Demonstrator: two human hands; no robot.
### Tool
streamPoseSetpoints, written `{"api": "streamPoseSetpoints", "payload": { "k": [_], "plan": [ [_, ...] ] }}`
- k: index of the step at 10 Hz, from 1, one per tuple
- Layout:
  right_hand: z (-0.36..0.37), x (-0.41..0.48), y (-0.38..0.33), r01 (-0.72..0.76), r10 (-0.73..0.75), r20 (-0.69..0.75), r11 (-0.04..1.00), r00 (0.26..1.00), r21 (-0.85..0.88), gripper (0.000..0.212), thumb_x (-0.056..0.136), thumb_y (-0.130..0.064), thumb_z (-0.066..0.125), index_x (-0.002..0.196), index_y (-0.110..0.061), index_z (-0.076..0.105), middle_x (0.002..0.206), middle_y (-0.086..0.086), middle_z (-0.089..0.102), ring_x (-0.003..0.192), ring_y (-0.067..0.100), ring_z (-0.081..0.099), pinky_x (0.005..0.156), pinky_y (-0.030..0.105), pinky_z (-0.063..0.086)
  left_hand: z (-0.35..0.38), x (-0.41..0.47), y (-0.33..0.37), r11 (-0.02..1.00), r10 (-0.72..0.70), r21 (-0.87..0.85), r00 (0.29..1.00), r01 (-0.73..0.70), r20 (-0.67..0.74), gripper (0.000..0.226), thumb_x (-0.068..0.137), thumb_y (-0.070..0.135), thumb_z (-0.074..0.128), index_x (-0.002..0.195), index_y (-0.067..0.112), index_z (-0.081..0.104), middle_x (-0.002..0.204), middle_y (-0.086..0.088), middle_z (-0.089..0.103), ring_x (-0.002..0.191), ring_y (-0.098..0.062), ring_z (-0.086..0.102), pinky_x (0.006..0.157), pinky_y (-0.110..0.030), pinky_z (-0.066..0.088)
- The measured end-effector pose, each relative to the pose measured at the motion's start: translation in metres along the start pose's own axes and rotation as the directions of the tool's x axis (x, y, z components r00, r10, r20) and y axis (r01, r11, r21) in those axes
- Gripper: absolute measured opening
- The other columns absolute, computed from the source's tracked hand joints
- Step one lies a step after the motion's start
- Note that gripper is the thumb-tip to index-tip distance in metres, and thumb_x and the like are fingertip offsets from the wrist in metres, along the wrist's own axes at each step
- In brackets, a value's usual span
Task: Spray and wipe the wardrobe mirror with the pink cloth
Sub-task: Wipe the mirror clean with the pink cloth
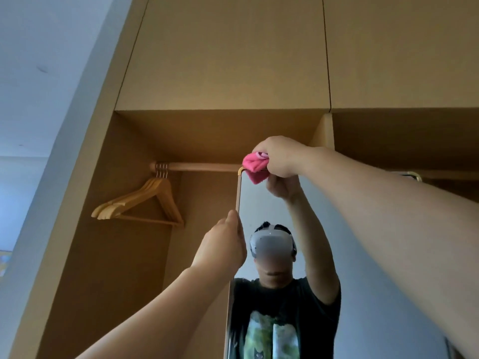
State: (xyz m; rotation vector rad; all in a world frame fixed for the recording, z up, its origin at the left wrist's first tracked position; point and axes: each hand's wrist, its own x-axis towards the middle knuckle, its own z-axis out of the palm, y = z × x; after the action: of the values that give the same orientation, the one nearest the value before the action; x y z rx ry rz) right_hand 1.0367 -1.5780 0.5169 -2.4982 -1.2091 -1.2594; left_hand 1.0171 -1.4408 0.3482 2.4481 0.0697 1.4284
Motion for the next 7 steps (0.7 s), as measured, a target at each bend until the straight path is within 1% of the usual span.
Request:
{"api": "streamPoseSetpoints", "payload": {
  "k": [1, 2, 3, 4, 5, 6, 7],
  "plan": [
    [-0.004, -0.004, 0.008, -0.017, 0.017, 0.018, 1.000, 1.000, 0.005, 0.026, 0.081, 0.006, 0.041, 0.091, -0.007, 0.061, 0.090, 0.014, 0.060, 0.081, 0.028, 0.054, 0.064, 0.034, 0.041, 0.005, -0.002, 0.002, 1.000, 0.009, -0.022, 0.997, -0.010, -0.075, 0.027, 0.094, 0.017, 0.046, 0.120, 0.011, 0.044, 0.099, -0.004, 0.059, 0.092, -0.024, 0.061, 0.080, -0.037, 0.052],
    [-0.005, -0.006, 0.017, -0.028, 0.028, 0.018, 1.000, 0.999, 0.004, 0.028, 0.082, 0.006, 0.042, 0.097, -0.005, 0.062, 0.097, 0.017, 0.062, 0.087, 0.031, 0.057, 0.066, 0.037, 0.044, 0.007, -0.003, 0.004, 0.999, 0.014, -0.028, 0.994, -0.017, -0.113, 0.016, 0.093, 0.014, 0.045, 0.108, 0.012, 0.046, 0.096, -0.006, 0.060, 0.088, -0.027, 0.060, 0.074, -0.037, 0.050],
    [-0.006, -0.010, 0.025, -0.050, 0.050, 0.040, 0.999, 0.998, -0.005, 0.028, 0.082, 0.005, 0.042, 0.096, -0.007, 0.062, 0.096, 0.016, 0.062, 0.083, 0.028, 0.056, 0.062, 0.033, 0.041, 0.006, -0.005, 0.005, 0.999, 0.025, -0.044, 0.992, -0.030, -0.125, 0.014, 0.092, 0.013, 0.045, 0.106, 0.013, 0.045, 0.096, -0.006, 0.060, 0.088, -0.027, 0.059, 0.074, -0.037, 0.050],
    [-0.009, -0.016, 0.030, -0.076, 0.076, 0.044, 0.997, 0.996, -0.014, 0.025, 0.081, 0.004, 0.044, 0.090, -0.011, 0.061, 0.092, 0.013, 0.062, 0.077, 0.025, 0.054, 0.062, 0.034, 0.042, 0.009, -0.003, 0.005, 0.997, 0.017, -0.066, 0.990, -0.026, -0.139, 0.015, 0.091, 0.010, 0.047, 0.106, 0.013, 0.046, 0.096, -0.006, 0.059, 0.086, -0.026, 0.057, 0.070, -0.032, 0.045],
    [-0.010, -0.021, 0.038, -0.097, 0.098, 0.033, 0.995, 0.995, -0.023, 0.020, 0.083, 0.001, 0.048, 0.092, -0.011, 0.061, 0.089, 0.009, 0.061, 0.079, 0.025, 0.058, 0.065, 0.038, 0.048, 0.012, -0.001, 0.003, 0.996, 0.004, -0.089, 0.988, -0.017, -0.155, 0.017, 0.089, 0.005, 0.048, 0.105, 0.012, 0.049, 0.093, -0.005, 0.059, 0.079, -0.023, 0.054, 0.067, -0.030, 0.043],
    [-0.013, -0.022, 0.046, -0.110, 0.111, 0.048, 0.994, 0.993, -0.023, 0.018, 0.083, -0.001, 0.052, 0.093, -0.012, 0.061, 0.087, 0.007, 0.060, 0.077, 0.024, 0.057, 0.066, 0.039, 0.048, 0.016, 0.000, 0.001, 0.991, -0.004, -0.135, 0.988, -0.017, -0.154, 0.019, 0.088, 0.005, 0.048, 0.105, 0.012, 0.051, 0.094, -0.006, 0.061, 0.082, -0.028, 0.057, 0.067, -0.034, 0.045],
    [-0.020, -0.024, 0.050, -0.172, 0.169, 0.073, 0.985, 0.983, 0.035, 0.020, 0.079, -0.011, 0.065, 0.091, -0.026, 0.060, 0.089, 0.002, 0.065, 0.077, 0.019, 0.061, 0.076, 0.037, 0.057, 0.017, 0.000, 0.000, 0.984, 0.010, -0.174, 0.989, -0.036, -0.144, 0.019, 0.087, 0.005, 0.049, 0.104, 0.014, 0.052, 0.092, -0.006, 0.060, 0.083, -0.029, 0.058, 0.064, -0.029, 0.044]
  ]
}}
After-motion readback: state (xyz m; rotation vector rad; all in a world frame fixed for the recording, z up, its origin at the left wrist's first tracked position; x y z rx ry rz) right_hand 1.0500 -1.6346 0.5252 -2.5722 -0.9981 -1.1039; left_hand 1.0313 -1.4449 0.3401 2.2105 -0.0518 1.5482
